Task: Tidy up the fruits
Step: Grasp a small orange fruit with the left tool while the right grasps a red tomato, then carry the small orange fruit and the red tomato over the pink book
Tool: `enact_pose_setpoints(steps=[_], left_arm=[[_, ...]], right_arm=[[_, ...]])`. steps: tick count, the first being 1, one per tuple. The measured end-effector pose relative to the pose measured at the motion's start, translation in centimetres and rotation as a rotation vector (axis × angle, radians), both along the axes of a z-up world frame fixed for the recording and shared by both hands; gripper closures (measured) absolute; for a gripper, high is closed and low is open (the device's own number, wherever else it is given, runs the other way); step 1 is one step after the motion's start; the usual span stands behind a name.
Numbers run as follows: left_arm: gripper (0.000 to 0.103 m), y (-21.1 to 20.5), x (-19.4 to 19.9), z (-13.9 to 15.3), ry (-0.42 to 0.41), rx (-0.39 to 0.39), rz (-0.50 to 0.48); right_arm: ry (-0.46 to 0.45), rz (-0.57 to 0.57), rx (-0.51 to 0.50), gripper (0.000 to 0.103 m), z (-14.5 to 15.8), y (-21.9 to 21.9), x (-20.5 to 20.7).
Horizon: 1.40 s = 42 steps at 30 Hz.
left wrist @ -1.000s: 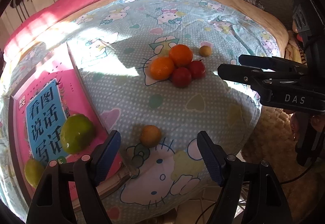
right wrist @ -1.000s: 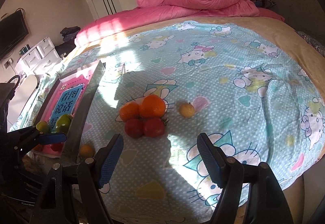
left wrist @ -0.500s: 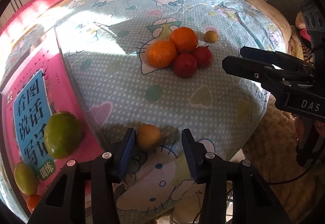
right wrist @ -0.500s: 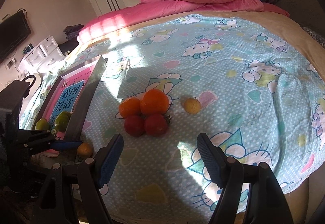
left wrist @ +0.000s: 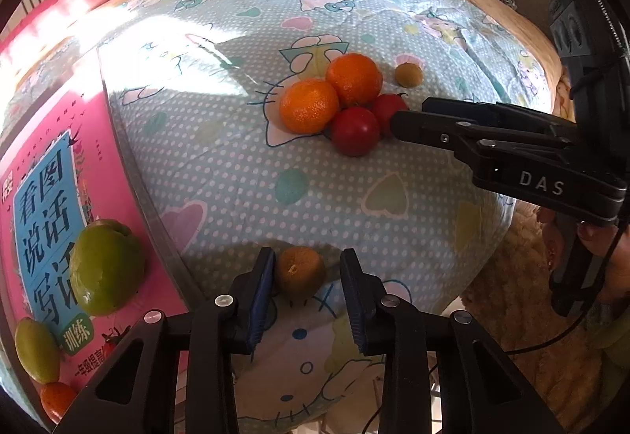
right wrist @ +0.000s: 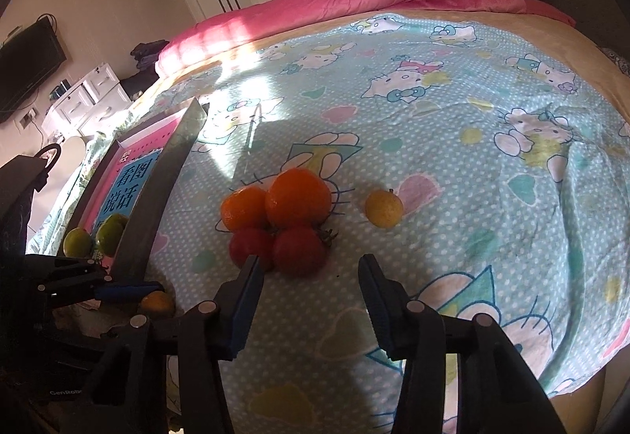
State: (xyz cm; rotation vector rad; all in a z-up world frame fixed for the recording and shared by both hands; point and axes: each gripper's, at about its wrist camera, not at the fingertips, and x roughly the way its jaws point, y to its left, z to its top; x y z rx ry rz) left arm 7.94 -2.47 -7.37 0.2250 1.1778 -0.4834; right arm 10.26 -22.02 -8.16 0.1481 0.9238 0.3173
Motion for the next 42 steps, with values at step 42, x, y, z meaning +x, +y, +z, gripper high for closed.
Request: enact_pose_setpoints(steps=[42], left_arm=[[0.077,1.0,0.6,1.2,-0.045,-0.068,0.045]], right_arm=[[-0.066,0.020,0.001,0.071,1.1,-0.6,-1.3]])
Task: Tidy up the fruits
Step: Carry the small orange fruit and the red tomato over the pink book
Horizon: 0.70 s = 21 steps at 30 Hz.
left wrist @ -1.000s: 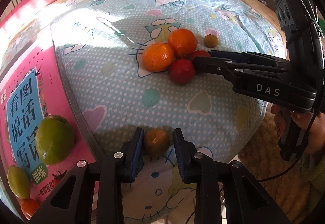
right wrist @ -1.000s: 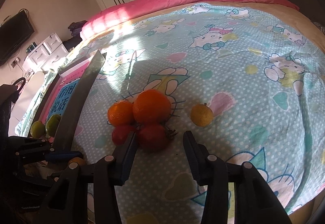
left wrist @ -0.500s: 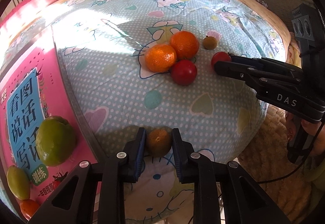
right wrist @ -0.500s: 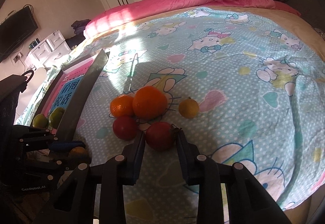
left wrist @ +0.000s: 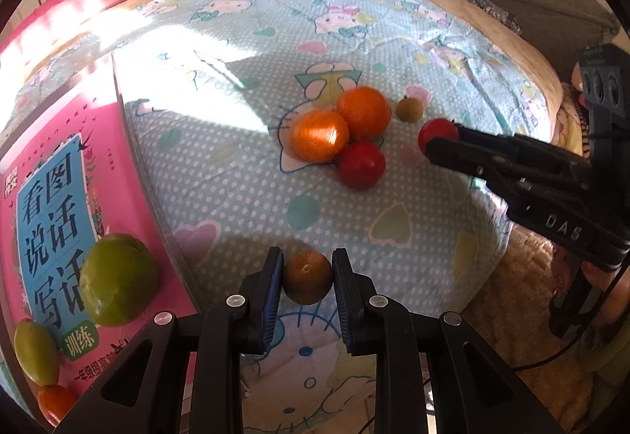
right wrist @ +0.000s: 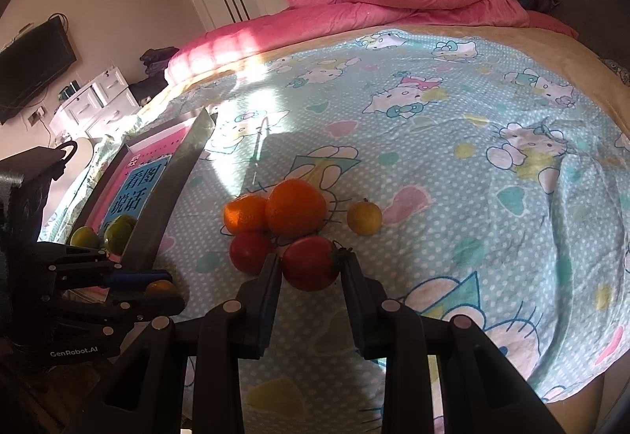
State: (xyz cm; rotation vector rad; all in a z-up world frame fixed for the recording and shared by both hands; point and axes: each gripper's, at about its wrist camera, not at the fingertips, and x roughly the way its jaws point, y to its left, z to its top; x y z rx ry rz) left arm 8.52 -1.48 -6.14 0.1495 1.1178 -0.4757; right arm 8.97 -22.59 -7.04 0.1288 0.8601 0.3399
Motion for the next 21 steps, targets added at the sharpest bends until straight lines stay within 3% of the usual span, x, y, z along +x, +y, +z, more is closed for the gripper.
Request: enact_pose_setpoints(steps=[21], left_arm=[[0.077,1.9,1.0,2.1,-0.045,-0.072,0.071]], right_arm=[[-0.024,0.026,-0.015,0.071,1.9,2.6,-0.2]])
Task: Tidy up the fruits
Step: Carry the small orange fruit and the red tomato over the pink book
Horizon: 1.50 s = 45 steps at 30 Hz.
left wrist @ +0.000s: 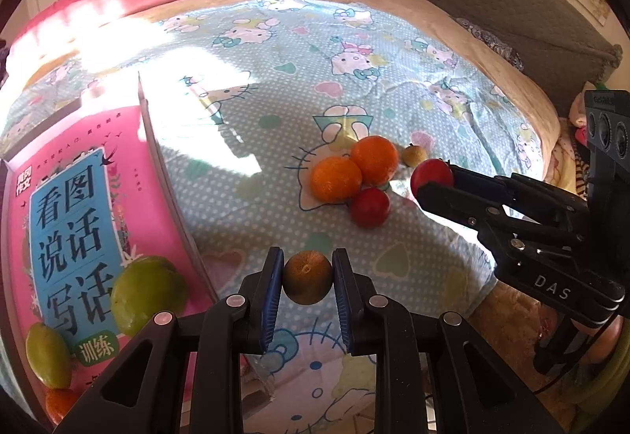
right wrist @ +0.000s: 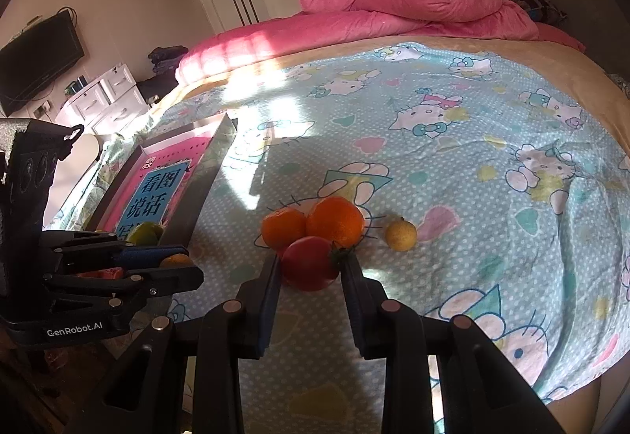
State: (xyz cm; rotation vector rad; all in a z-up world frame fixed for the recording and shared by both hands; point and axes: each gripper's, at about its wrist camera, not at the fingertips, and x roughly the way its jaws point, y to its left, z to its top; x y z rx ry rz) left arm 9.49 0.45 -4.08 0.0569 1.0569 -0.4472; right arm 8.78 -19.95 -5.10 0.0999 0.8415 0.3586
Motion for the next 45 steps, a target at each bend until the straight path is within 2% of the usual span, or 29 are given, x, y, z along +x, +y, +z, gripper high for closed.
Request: enact_pose_setpoints(steps=[7,21,27,35,45], left_arm=[[0.077,0.8,0.4,0.6,-0.019,-0.026,0.052],[0.077,2.4,-0.3,2.3,-0.071,-0.047,0.096],[0.077,4.3,-0.4,2.9,-0.080,-0.082,0.145],[0.077,6.4,-0.8,3.6,-0.109,-0.076,0.202],[0.077,11.2,-1.7,3.9,-0.124,-0.086,0.319]], right_arm=[[-0.026,0.028,-0.014,0.071,1.3,1.2,-0.3],[-0.047,0.063,0.031,0.071,3.2,3.3,-0.9],[-0.054,0.095,0.020,0.071,3.6,5.0,-1.1],[-0.068,0.142,0.006,0.071,4.0,7.3,-1.5],[-0.083,0.218,0.006,0.071,4.2,10.1,-2.4]])
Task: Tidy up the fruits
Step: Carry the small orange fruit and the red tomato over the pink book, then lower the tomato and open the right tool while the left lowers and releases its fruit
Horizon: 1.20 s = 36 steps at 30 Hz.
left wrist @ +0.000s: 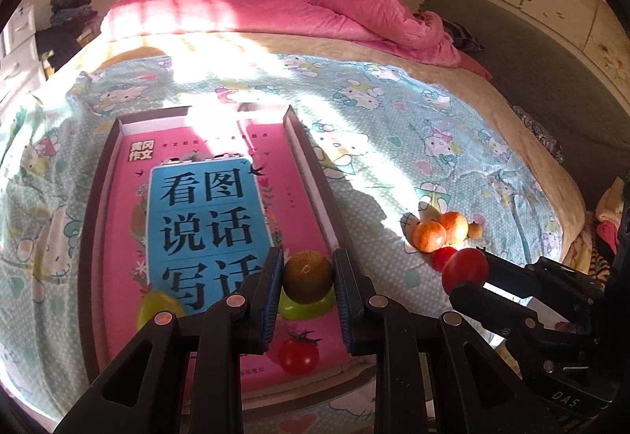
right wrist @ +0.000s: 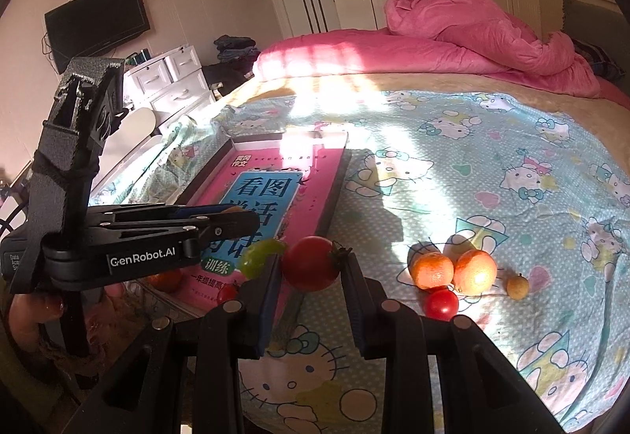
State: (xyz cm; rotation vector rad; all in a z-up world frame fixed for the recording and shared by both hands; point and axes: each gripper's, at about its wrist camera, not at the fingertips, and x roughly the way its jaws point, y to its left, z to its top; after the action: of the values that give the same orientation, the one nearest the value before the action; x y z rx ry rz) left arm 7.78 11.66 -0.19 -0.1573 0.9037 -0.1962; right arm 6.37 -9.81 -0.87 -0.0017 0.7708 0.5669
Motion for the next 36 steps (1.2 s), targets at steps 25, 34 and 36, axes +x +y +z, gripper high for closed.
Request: enact_pose_setpoints(steps=[25,34,36], left_arm=[[0.077,5.8,-2.1,-1.6,0.066,-0.046,0.122],[0.077,4.0,-1.5,-3.1,0.113,0.017,0.078],[0.077,3.7,-1.2,-3.5,0.125,0.021,0.072]], right_arm=[[0.021,0.121,-0.017,0.071,-0.7,4.0,-1.8],[0.053,0.129,-0.038,0.071,-1.9,4.4,-1.6],[0.060,0.132,-0.052,0.071,-2.3,4.5,-1.6]])
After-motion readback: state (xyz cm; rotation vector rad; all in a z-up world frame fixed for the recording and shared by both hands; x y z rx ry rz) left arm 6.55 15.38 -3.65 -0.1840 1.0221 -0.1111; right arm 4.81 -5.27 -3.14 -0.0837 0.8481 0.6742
